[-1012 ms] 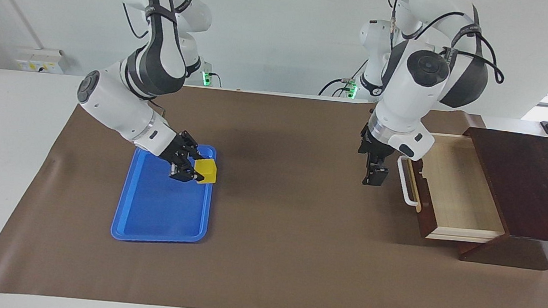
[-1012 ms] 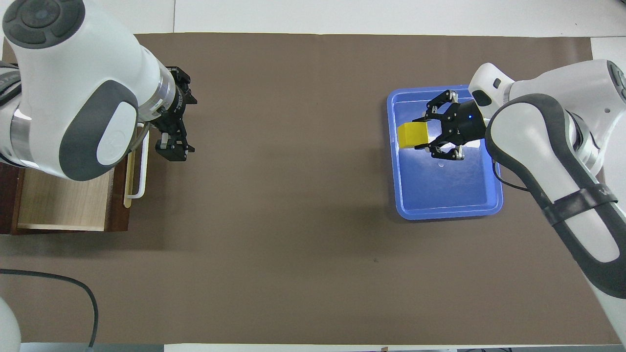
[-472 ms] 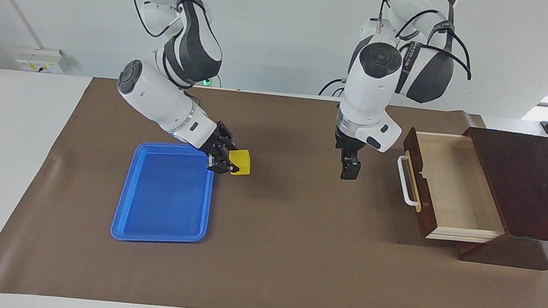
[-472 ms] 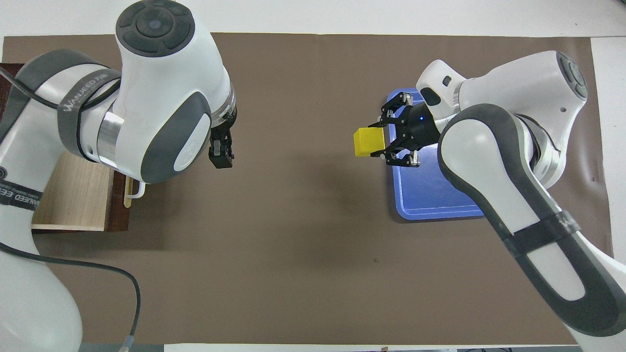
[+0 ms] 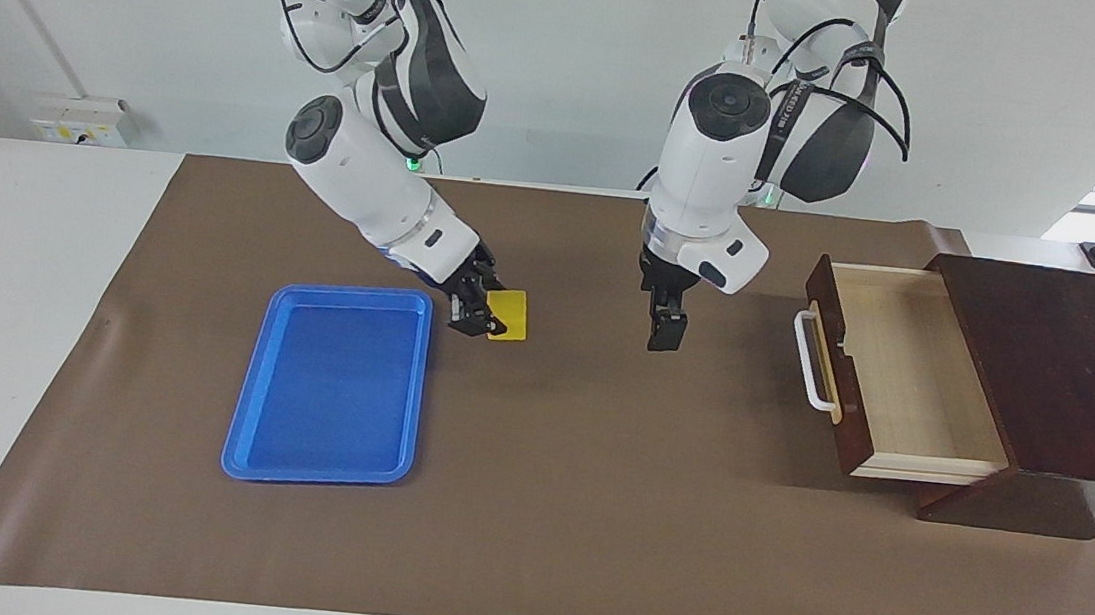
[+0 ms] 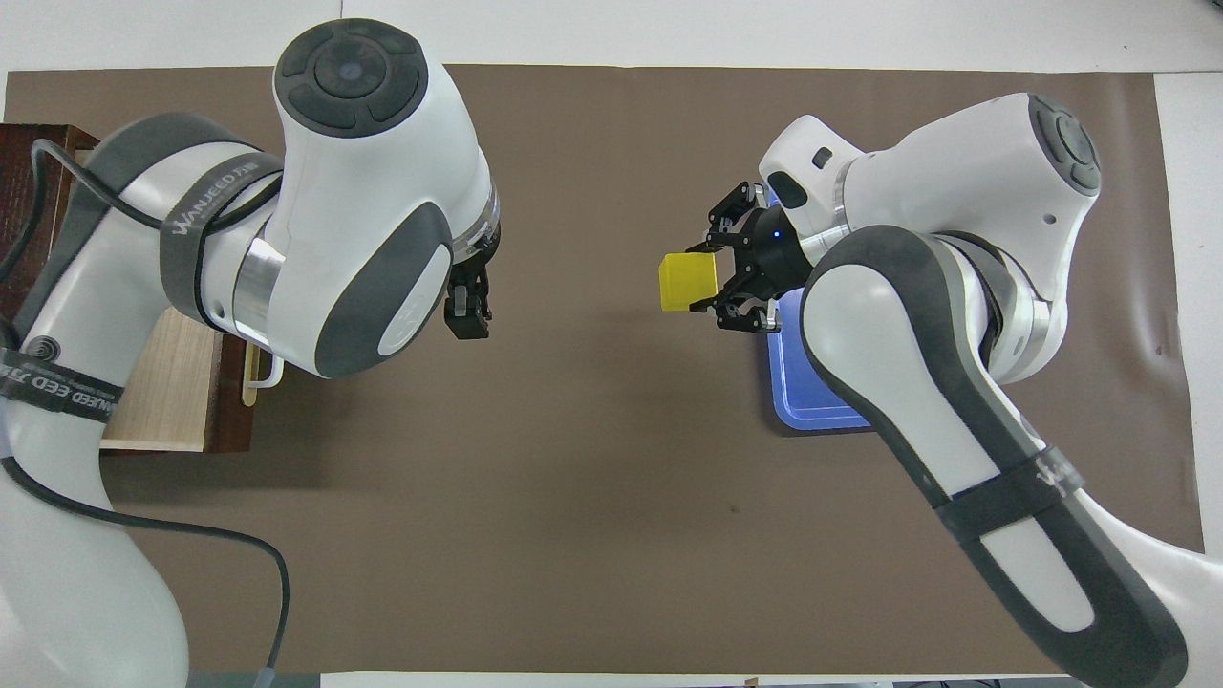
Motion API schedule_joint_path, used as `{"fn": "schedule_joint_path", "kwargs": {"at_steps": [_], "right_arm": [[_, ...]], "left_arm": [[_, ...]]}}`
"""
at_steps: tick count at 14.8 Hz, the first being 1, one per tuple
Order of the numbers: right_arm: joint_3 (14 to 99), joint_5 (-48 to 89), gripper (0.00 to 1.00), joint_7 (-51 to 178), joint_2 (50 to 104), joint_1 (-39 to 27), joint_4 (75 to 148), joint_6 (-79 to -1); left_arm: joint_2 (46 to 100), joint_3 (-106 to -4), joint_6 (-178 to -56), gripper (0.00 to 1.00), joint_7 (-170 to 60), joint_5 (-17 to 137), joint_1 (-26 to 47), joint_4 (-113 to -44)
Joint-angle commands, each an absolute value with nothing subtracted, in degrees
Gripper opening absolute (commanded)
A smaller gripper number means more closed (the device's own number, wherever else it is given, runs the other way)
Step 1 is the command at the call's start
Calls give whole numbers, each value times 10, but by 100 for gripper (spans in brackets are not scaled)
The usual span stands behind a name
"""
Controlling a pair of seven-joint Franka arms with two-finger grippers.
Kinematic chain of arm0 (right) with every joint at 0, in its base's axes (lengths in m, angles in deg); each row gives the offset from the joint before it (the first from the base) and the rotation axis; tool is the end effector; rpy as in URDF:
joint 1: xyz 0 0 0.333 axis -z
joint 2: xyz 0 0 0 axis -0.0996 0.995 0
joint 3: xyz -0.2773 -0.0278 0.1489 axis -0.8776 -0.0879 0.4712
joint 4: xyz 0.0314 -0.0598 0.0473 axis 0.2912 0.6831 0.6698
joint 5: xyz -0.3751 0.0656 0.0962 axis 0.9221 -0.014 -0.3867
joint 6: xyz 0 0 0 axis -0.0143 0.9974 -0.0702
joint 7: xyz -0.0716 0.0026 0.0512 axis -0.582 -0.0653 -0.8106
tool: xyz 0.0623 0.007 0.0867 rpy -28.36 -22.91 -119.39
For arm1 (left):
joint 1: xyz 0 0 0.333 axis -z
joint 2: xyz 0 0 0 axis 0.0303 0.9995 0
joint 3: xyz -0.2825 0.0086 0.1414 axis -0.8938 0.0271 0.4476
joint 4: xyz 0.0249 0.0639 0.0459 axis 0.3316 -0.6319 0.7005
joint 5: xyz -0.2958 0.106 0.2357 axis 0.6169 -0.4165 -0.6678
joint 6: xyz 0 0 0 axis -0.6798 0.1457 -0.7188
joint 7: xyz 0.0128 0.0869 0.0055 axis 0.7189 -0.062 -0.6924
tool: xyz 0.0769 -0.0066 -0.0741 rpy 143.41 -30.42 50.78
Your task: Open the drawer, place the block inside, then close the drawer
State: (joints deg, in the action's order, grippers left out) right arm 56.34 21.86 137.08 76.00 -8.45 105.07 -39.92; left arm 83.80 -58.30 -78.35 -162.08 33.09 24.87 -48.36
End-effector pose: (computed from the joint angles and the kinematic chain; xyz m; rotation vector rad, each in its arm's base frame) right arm 0.5952 0.2516 0.4685 -1.9216 -1.9393 -0.4673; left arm 0.5663 -0.3546 0.5151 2.2268 2.1997 -0.0141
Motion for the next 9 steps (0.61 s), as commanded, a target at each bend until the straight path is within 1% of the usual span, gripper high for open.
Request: {"fn": "schedule_joint_path", "kwargs": {"at_steps": [1, 5, 9], "right_arm": [[563, 241, 0, 1314, 777, -110, 1019, -398], [563, 265, 0, 1245, 787, -141, 993, -399], [563, 268, 0, 1237, 788, -143, 990, -399]], "left_arm": [[825, -571, -810, 100, -1647, 344, 273, -507], [821, -573, -839, 100, -1649, 353, 274, -520], [812, -574, -843, 100, -1649, 358, 288, -539]]}}
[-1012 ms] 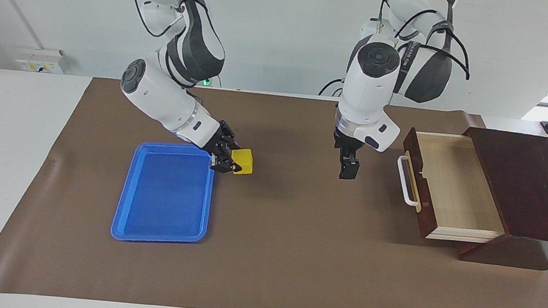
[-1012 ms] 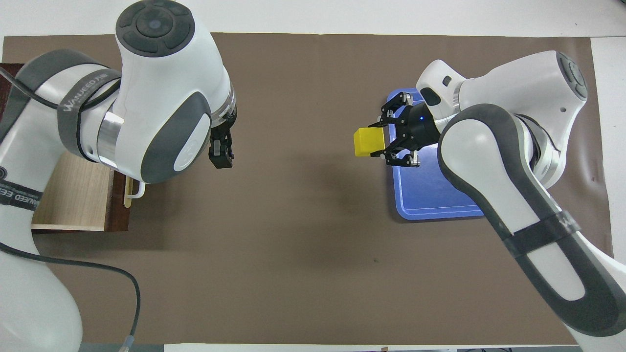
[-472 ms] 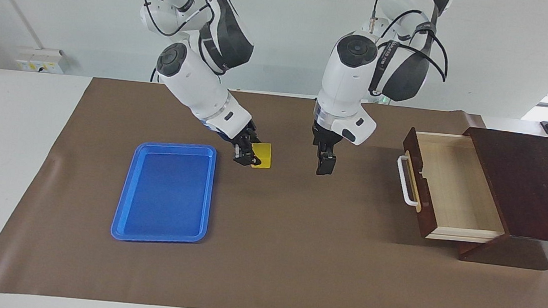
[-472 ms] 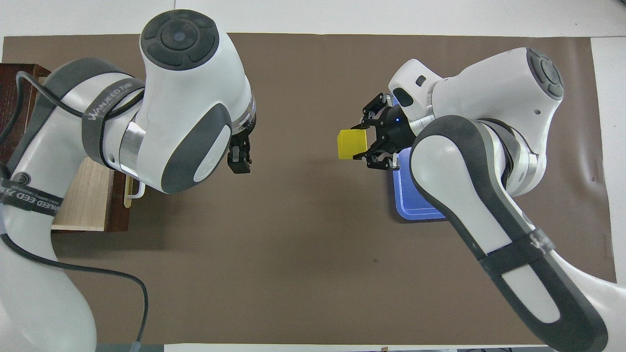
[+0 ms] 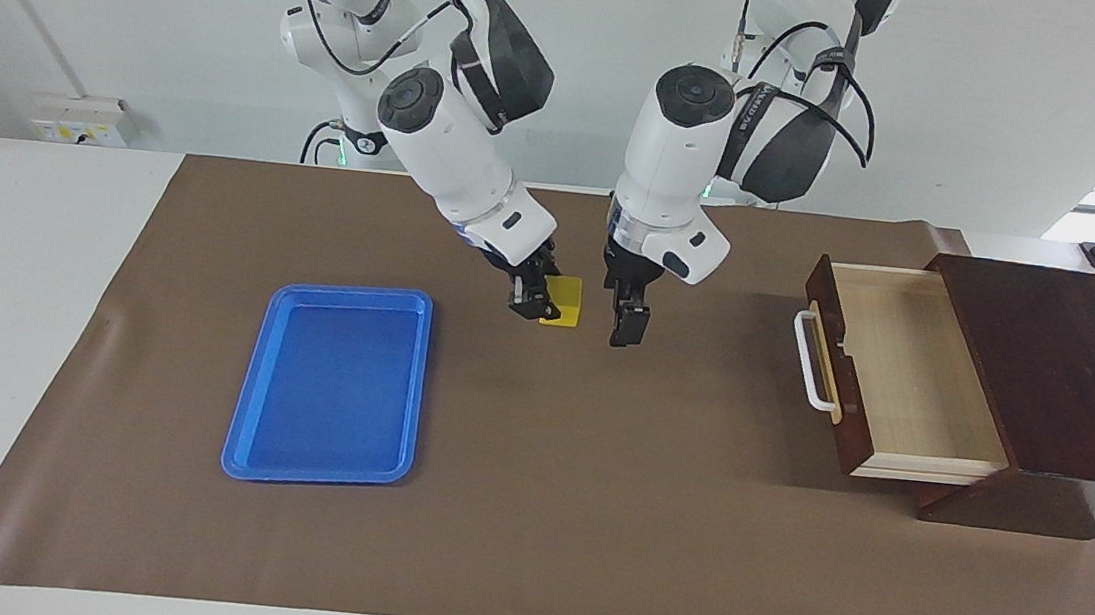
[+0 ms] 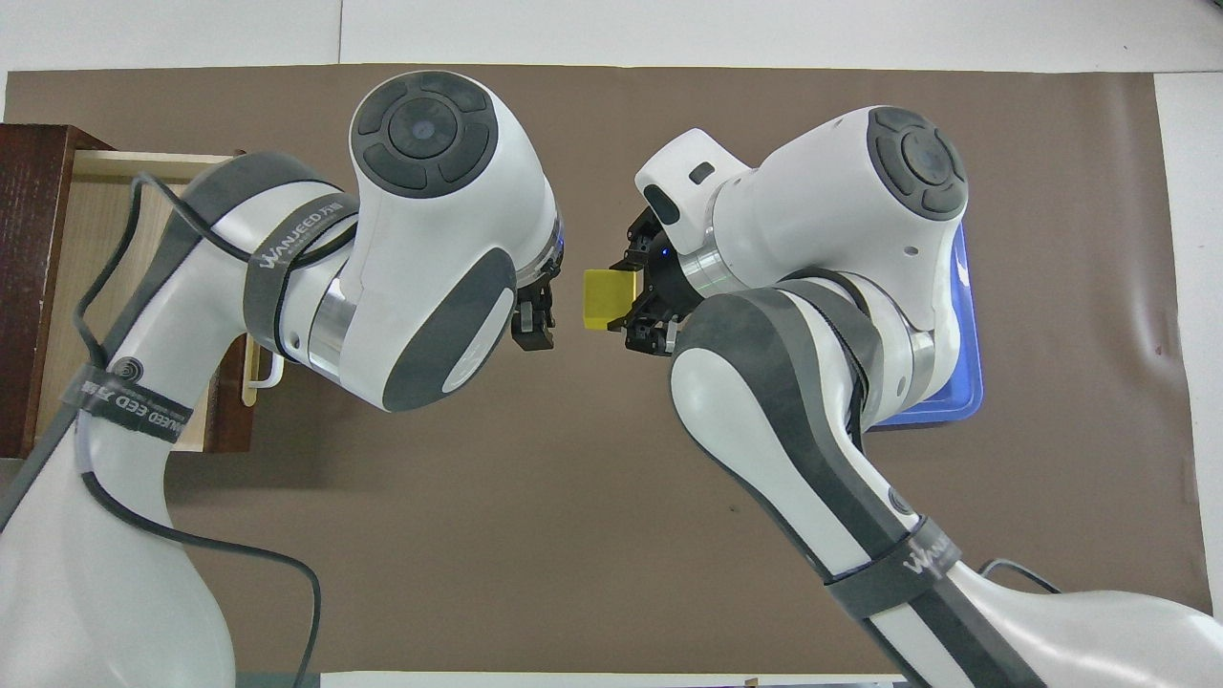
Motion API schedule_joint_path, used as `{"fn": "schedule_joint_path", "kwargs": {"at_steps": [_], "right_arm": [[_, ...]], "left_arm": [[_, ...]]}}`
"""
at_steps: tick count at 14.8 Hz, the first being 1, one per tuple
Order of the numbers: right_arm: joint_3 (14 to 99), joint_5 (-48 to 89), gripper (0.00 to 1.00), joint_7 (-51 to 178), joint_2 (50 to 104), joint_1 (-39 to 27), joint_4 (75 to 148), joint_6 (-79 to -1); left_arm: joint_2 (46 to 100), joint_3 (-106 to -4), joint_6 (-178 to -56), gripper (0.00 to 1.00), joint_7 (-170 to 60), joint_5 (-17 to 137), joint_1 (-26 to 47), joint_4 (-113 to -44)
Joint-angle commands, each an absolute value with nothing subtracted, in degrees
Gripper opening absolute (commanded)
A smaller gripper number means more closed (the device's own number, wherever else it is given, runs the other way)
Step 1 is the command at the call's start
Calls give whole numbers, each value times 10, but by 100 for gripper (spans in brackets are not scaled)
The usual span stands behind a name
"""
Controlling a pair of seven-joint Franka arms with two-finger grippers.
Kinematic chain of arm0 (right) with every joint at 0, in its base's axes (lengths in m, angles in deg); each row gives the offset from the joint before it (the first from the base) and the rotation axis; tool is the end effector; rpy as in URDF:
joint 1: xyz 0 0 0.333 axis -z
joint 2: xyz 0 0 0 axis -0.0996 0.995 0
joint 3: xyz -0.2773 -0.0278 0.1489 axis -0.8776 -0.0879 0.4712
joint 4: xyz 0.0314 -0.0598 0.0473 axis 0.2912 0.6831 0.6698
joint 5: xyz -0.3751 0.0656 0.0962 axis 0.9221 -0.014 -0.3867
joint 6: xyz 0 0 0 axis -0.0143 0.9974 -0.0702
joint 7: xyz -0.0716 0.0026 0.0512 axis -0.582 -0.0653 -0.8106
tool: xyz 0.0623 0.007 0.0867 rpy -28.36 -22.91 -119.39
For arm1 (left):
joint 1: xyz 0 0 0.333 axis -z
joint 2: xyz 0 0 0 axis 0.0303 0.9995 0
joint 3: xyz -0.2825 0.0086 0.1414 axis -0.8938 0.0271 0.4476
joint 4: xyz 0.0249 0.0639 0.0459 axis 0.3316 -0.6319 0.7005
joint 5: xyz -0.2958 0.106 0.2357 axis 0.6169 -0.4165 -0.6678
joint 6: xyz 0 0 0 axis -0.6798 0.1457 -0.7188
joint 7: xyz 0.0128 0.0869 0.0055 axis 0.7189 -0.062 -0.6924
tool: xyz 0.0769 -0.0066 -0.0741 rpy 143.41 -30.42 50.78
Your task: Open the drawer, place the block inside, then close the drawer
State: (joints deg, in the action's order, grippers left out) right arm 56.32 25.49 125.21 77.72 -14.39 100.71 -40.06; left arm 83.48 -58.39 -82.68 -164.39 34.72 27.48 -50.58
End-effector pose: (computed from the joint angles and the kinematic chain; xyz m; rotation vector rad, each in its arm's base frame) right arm 0.5814 0.3139 0.4851 -2.0059 -1.8880 -0.4213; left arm 0.5499 -0.3853 0.5071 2.1955 2.1654 -0.0462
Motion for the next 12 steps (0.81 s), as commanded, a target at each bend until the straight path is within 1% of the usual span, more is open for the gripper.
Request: {"fn": "schedule_joint_path", "kwargs": {"at_steps": [1, 7, 10, 11, 12], "right_arm": [[563, 268, 0, 1237, 788, -144, 990, -399], [564, 266, 0, 1221, 789, -163, 989, -416], [563, 265, 0, 1212, 789, -167, 989, -422], [563, 265, 0, 1212, 789, -166, 989, -423], [564, 264, 0, 1212, 789, -166, 989, -423]], "left_arm": [[813, -574, -848, 100, -1649, 360, 288, -539], [813, -575, -867, 100, -1647, 369, 298, -540], [806, -578, -866, 100, -1648, 369, 304, -555], [805, -578, -864, 98, -1648, 369, 304, -557], [804, -578, -859, 78, -1648, 369, 303, -557]]}}
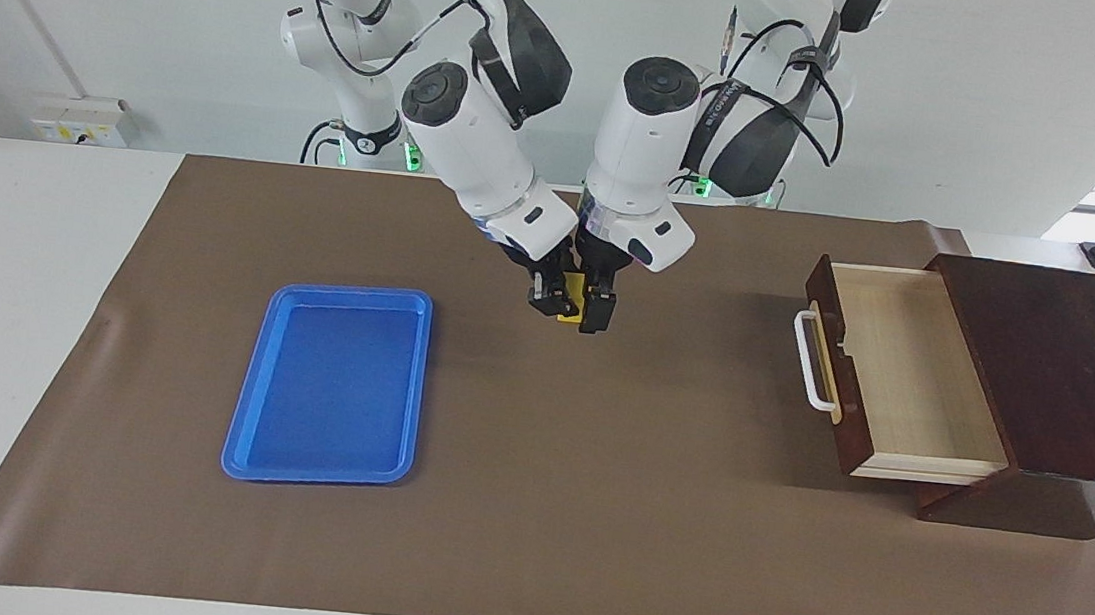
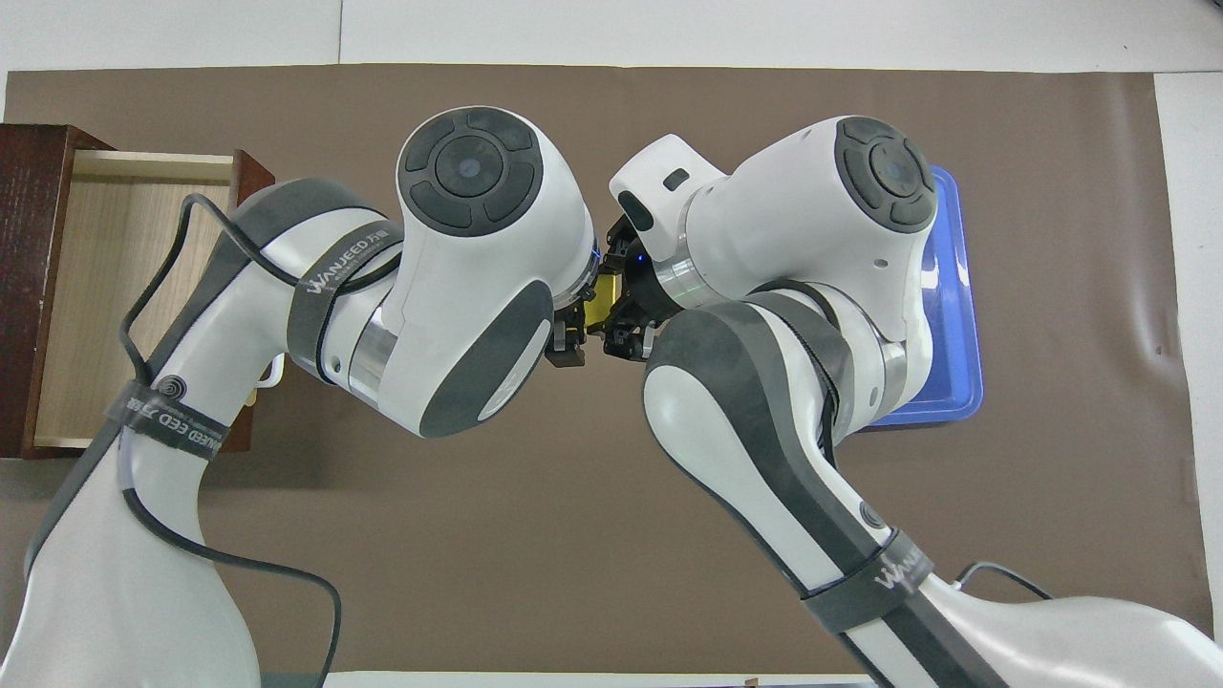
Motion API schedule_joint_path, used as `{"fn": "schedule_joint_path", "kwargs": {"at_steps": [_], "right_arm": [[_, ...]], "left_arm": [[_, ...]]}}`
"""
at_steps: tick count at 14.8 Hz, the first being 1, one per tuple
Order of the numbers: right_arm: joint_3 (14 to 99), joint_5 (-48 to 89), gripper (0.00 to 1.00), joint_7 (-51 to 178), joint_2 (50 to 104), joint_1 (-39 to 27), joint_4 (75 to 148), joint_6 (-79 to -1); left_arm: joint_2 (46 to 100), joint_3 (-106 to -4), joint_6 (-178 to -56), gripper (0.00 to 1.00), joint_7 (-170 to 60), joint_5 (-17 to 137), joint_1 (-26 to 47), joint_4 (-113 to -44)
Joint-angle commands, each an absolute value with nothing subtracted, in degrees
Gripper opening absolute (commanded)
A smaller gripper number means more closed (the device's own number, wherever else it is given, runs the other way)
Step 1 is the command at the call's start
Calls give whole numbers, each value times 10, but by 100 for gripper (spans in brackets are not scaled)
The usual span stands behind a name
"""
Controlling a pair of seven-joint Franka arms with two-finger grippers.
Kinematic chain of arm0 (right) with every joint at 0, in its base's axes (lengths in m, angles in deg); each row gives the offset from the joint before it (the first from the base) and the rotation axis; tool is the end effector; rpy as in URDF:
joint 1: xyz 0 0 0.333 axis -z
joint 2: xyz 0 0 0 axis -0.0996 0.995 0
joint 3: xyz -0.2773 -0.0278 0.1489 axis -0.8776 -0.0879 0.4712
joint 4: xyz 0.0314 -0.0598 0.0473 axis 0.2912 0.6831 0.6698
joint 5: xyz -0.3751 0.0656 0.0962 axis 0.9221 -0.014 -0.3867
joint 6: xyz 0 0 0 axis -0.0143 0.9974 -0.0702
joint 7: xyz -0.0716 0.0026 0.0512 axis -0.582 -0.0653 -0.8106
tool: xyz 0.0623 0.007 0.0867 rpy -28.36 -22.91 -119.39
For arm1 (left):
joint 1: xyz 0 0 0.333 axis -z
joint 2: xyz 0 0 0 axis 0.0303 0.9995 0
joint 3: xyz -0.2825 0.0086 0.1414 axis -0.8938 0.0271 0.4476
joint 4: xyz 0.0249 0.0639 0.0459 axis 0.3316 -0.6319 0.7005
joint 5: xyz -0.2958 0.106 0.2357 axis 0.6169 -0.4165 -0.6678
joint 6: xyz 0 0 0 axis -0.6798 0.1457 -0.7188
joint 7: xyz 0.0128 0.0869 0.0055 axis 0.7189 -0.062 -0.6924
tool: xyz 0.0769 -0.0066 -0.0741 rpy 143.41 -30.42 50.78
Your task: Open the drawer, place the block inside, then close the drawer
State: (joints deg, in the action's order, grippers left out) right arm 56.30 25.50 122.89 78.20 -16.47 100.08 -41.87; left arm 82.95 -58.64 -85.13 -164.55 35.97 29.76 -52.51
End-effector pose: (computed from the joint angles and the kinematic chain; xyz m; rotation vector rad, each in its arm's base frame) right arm 0.5755 0.3353 0.4880 -2.0153 -1.8748 -0.4455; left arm 0.5307 -0.4104 0.5011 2.2184 2.1113 -0.0765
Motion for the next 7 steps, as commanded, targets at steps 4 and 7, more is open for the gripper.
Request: {"fn": "schedule_joint_path", "kwargs": {"at_steps": [4, 7], "right_arm": [[563, 264, 0, 1213, 789, -164, 989, -422], [563, 263, 0, 1213, 789, -163, 989, -422]], "left_arm": [[804, -577, -849, 32, -1649, 369, 303, -556], [804, -577, -850, 0, -1649, 369, 303, -556]]}}
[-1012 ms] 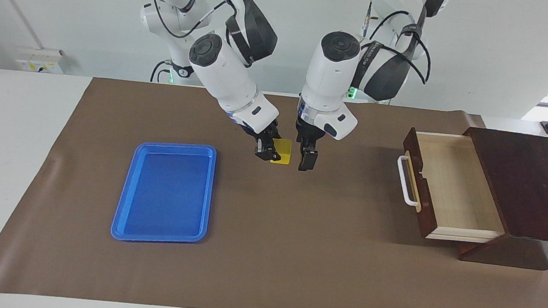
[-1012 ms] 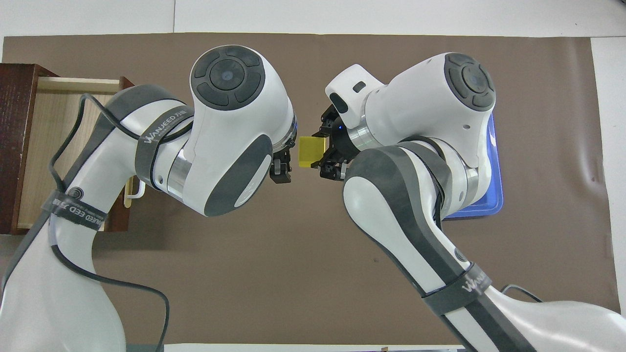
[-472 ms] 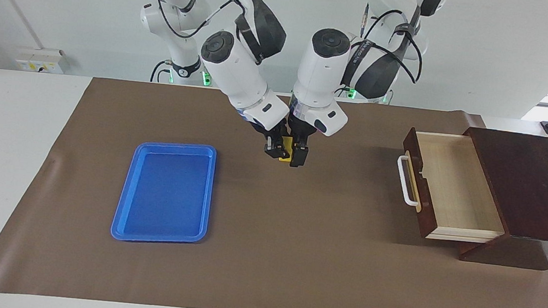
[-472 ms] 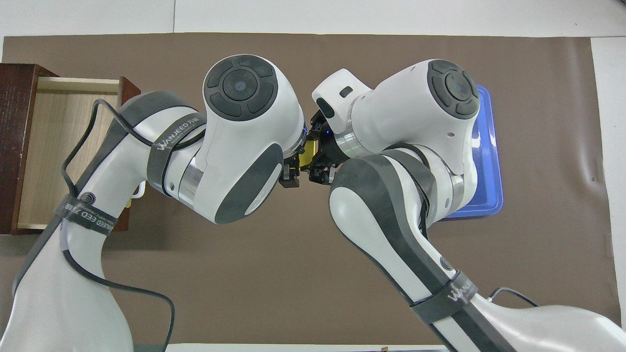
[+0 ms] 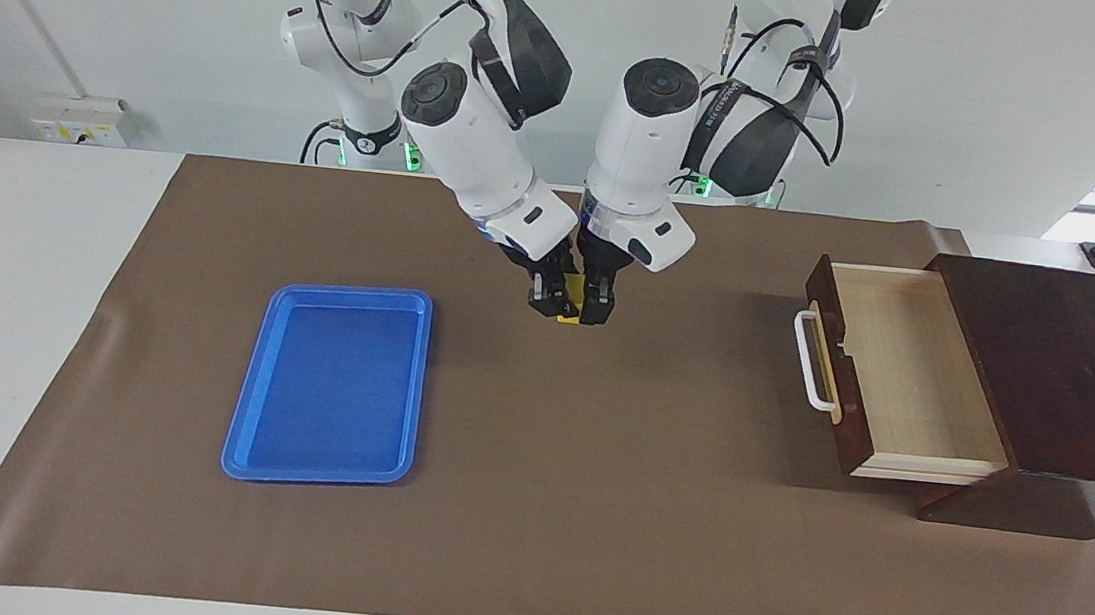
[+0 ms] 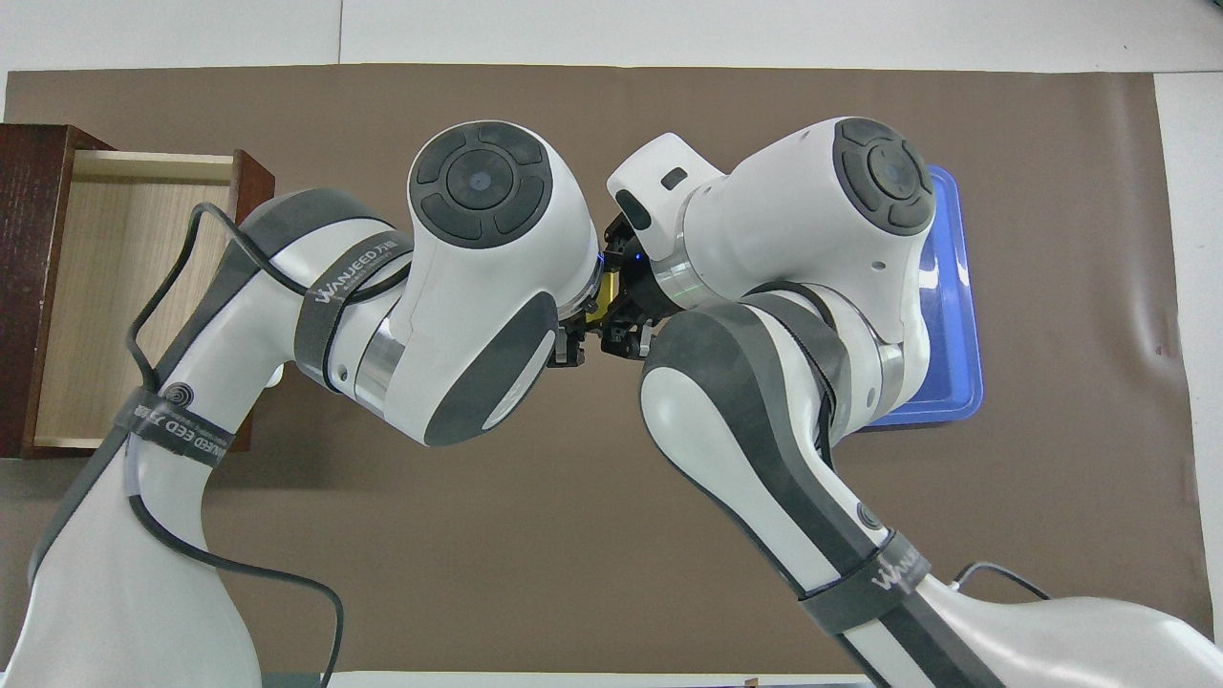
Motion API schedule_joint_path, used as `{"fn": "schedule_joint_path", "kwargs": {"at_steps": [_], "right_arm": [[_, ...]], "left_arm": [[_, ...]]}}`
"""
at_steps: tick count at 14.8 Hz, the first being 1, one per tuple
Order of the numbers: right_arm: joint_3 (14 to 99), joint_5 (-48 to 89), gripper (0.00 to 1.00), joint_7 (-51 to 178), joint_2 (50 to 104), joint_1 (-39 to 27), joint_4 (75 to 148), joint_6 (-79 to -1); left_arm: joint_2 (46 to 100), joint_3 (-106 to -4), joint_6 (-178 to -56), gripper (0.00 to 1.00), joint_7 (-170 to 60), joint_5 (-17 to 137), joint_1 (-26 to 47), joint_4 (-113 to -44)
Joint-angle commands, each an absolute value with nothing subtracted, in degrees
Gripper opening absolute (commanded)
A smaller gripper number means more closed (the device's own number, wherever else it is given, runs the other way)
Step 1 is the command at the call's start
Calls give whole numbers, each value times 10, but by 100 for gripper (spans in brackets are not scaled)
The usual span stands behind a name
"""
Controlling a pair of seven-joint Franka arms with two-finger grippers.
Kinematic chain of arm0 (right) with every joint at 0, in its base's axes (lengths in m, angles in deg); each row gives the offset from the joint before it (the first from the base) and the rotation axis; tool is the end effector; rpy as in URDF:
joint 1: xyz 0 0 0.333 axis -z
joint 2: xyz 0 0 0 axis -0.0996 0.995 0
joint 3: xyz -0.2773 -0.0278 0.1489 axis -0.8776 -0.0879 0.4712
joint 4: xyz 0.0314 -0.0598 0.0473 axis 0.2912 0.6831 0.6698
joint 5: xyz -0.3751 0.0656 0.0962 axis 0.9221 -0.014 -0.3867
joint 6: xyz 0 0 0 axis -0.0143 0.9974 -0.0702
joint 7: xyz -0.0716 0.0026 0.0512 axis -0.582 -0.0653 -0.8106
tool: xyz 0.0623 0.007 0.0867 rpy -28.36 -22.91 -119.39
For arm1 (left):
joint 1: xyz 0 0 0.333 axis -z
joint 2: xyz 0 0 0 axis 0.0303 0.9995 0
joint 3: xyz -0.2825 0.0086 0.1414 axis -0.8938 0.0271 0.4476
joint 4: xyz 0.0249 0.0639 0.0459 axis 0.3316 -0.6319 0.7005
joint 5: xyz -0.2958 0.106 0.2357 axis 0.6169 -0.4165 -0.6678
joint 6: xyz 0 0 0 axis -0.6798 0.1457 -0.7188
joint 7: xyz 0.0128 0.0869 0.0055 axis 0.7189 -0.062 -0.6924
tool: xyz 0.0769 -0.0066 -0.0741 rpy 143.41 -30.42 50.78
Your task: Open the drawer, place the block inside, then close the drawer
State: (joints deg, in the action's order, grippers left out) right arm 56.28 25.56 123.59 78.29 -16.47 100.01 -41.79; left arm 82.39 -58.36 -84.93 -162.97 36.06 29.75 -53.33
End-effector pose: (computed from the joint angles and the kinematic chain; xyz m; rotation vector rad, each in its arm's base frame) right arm 0.5759 0.3353 0.4874 -2.0051 -1.8888 -0.4463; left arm 0.5294 -0.4064 0.5002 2.2482 2.0908 -0.0750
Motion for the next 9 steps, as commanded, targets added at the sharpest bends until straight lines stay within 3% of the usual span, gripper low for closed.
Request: {"fn": "schedule_joint_path", "kwargs": {"at_steps": [1, 5, 6, 7, 9], "right_arm": [[563, 264, 0, 1213, 789, -163, 989, -422], [563, 264, 0, 1205, 788, -164, 989, -421], [563, 266, 88, 1194, 787, -164, 989, -421], [563, 267, 100, 1182, 786, -165, 989, -419], [563, 267, 100, 1176, 785, -164, 989, -418]], "left_arm": [[804, -577, -850, 0, -1649, 369, 303, -555], [804, -577, -849, 0, -1649, 369, 303, -555], [804, -577, -849, 0, -1649, 369, 303, -555], [804, -577, -848, 0, -1649, 369, 303, -555], [804, -576, -847, 0, -1649, 369, 301, -554]]}}
